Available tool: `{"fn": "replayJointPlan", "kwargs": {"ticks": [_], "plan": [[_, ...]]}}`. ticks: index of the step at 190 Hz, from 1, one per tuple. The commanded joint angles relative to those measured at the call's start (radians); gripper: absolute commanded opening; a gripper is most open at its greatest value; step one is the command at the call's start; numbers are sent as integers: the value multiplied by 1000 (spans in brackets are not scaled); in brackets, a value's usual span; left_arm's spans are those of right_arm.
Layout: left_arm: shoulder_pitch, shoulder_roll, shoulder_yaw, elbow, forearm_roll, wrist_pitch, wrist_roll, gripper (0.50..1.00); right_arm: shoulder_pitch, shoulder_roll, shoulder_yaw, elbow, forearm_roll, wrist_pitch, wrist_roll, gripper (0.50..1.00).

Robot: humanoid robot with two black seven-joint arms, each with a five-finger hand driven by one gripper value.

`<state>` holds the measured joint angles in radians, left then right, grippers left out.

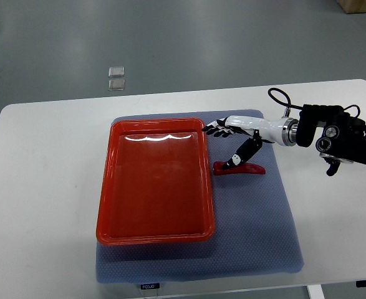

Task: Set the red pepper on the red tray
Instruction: 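Lower the right hand onto the red pepper and close fingers around it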

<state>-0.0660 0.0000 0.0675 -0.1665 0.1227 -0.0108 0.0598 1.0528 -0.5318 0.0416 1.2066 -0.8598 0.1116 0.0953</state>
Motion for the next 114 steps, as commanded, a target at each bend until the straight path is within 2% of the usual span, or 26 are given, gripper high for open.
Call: {"fn": "replayJointPlan", "kwargs": {"ticks": [1, 52, 114], "plan": [[0, 0, 0, -2, 0, 0, 0, 1000, -14, 0, 0, 1, -21, -18, 3, 911], [0, 0, 0, 1, 0, 0, 0, 1000, -56, 0, -6, -1, -76, -52, 6, 903], [0, 0, 0, 1, 0, 0, 0, 1000, -73, -4, -31, 1, -117, -81, 20, 858]]}}
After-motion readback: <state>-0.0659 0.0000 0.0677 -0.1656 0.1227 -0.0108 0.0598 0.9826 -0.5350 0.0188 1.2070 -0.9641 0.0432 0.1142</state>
